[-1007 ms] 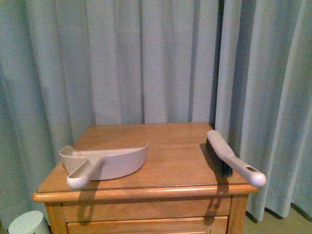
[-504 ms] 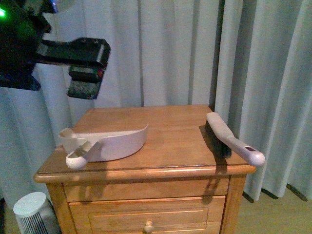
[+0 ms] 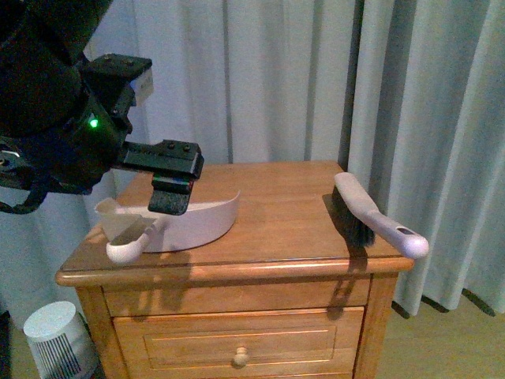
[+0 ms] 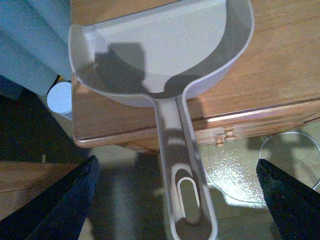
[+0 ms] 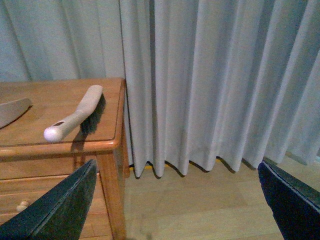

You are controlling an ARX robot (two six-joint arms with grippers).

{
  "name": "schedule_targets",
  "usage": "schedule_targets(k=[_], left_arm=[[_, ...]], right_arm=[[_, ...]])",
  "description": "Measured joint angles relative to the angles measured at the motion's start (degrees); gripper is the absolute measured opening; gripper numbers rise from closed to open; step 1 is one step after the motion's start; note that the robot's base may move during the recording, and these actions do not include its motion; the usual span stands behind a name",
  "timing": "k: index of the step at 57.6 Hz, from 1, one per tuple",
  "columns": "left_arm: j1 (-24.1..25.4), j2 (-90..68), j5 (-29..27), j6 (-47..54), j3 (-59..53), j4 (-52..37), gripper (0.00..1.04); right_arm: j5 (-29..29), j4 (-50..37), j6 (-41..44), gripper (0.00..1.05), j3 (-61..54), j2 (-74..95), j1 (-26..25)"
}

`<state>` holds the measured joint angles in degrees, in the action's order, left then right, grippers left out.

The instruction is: Clean up trash

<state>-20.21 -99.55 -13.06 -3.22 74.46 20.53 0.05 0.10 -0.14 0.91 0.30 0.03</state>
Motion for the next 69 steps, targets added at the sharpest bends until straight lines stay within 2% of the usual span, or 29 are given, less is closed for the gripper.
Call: schedule_targets(k=[28,69], left_arm=[[2.29,-6.93,1.07,0.04,0.61,-4.17,0.97],[3.50,-8.57,2.58,0.92,-2.16,-7.50,0.97]], right_arm=[[-0.02,0.00,0.00,0.97,0.00,0.00,0.00],[-0.02,0.00,0.00,0.97,0.00,0.00,0.00]])
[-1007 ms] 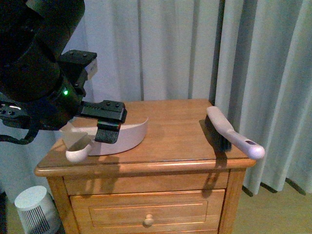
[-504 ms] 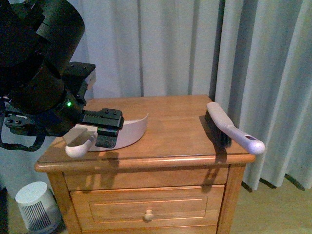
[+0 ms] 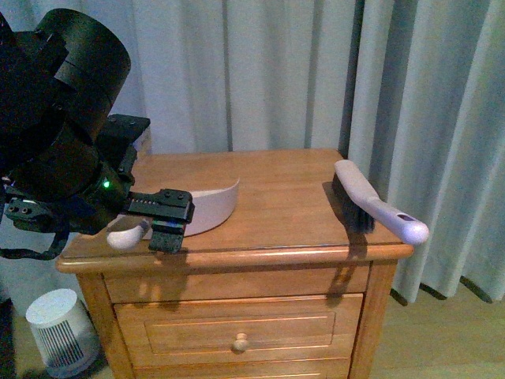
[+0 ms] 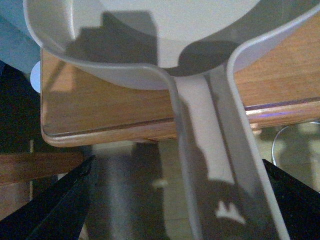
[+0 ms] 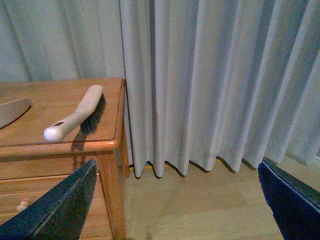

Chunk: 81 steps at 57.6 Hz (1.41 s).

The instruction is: Clean up trash

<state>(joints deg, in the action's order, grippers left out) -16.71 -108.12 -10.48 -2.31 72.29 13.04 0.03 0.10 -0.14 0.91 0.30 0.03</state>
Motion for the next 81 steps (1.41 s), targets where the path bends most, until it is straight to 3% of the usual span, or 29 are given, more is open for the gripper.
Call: schedule_targets(k=[10,12,35,57,68,81], left_arm=[[-0.07,0.00,0.20,0.02,-0.31,-0.52,0.97],[-0.09,0.00,0.11,0.31,-0.31,-0.68,0.93],[-0.44,0.00,0.24,1.11,-0.33,-1.38,0.29],[-0.46,1.09,0.44,1.77,-1.62,-3.41,0.27],[0.46,8.37,3.82,2.25,-5.38,-13.68,0.27],[5.03,24.35,7.76,3.65,-15.15,-29.05,0.27]], right_arm=[[0.02,0.00,0.00,0.97,0.00,0.00,0.00],[0.02,0.00,0.00,0.97,0.00,0.00,0.00],[0.02,0.00,0.00,0.97,0.00,0.00,0.00],[0.00,0.00,0.00,0.97,0.00,0.00,0.00],[0.02,0.00,0.00,0.97,0.00,0.00,0.00],[0.00,0.00,0.00,0.97,0.00,0.00,0.00]])
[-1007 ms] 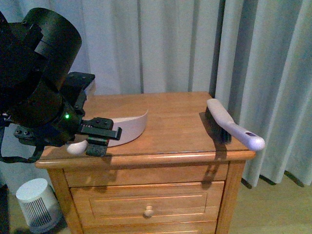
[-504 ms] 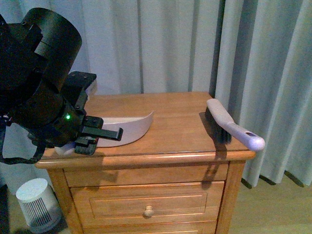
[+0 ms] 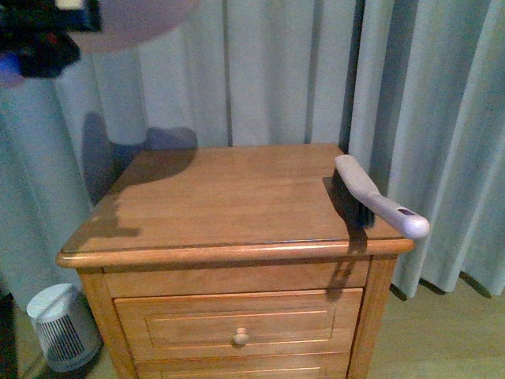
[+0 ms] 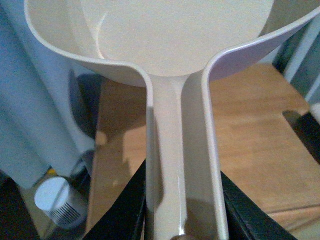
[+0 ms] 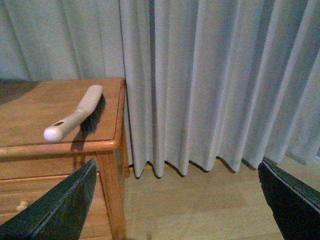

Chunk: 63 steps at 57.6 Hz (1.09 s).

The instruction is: Clean up trash

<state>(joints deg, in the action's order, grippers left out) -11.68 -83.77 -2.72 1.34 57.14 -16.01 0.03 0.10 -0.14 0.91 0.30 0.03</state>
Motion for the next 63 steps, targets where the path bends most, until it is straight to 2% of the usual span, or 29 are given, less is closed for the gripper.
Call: schedule_targets(k=[15,23,34,41,55,56,58,60,63], left_arm=[[3.26,24.15,6.38,2.56,-16.44,-1.03,0.27],[9.09,38.77,11.28,3.74,-24.11,3.85,0.27],[22.84,58.38,25.38,3.98,-30.56,15.39,0.27],[26.29,61.68,27.58,3.76,-32.48,17.53,0.27],[25.92,62.03,26.69,3.69,-33.73,17.62,0.27],[25.92,62.03,26.69,3.69,-33.73,17.62,0.27],[25.92,62.05,26.67,3.69,-33.73,17.62,0.27],[25.92,62.03,26.67,3.67,-33.73,17.62,0.27],[25.92,62.03,26.51,3.56,-33.75,17.62,0.27]], right_arm=[[0.00,0.00,0.00,0.97,0.00,0.00,0.00],[0.00,0.00,0.00,0.97,0.00,0.00,0.00],[0.02,0.00,0.00,0.97,0.00,0.00,0.00],[0.02,0.00,0.00,0.97,0.00,0.00,0.00],[0.02,0.00,0.00,0.97,0.00,0.00,0.00],[-0.74,0.13,0.02,0.97,0.02,0.11,0.20],[-6.16,2.27,0.28,0.97,0.63,1.29,1.84],[-13.99,5.86,-0.37,0.97,2.21,4.26,5.07],[-21.18,8.00,-1.36,0.97,4.11,9.22,8.66]])
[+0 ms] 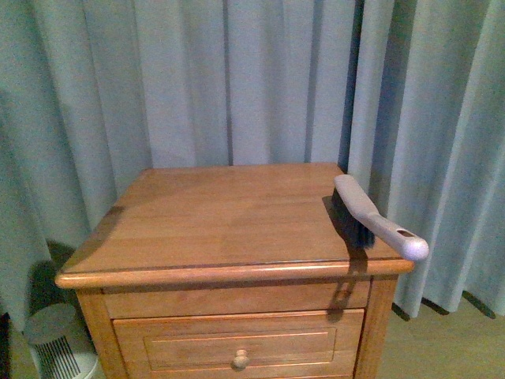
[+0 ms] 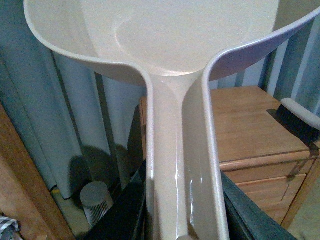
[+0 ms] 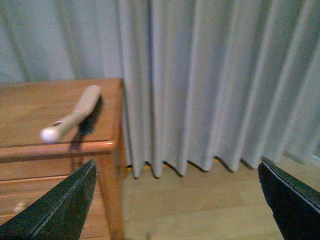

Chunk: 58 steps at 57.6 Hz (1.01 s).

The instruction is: Clean up trash

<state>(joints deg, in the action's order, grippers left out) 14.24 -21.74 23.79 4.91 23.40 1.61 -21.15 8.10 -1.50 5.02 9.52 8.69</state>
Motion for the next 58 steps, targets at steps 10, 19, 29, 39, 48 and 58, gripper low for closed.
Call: schedule_targets(k=[10,19,29,39,48,58], left_arm=[[0.00,0.00,0.15,-0.02,0.00,0.00,0.27],[-0.02,0.00,0.02,-0.04,0.00,0.00,0.27],[-0.02,0.00,0.07,-0.02,0.00,0.00,0.27],[-0.02,0.00,0.04,-0.02,0.00,0.00,0.27],[-0.02,0.02,0.04,-0.02,0.00,0.00,0.27],[-0.02,0.00,0.04,-0.04,0.00,0.00,0.27]], right_arm=[[-4.09,-1.14,-4.70,0.97,12.72,19.61,9.27],[1.88,2.73,-8.85,0.97,30.21,38.88,10.91],[2.99,9.01,-12.24,0.97,49.11,59.69,11.30],[4.31,17.31,-17.09,0.97,62.31,76.11,12.02],[4.50,18.97,-20.13,0.97,68.22,85.11,14.38],[4.11,18.91,-22.12,0.97,71.71,90.97,16.20]])
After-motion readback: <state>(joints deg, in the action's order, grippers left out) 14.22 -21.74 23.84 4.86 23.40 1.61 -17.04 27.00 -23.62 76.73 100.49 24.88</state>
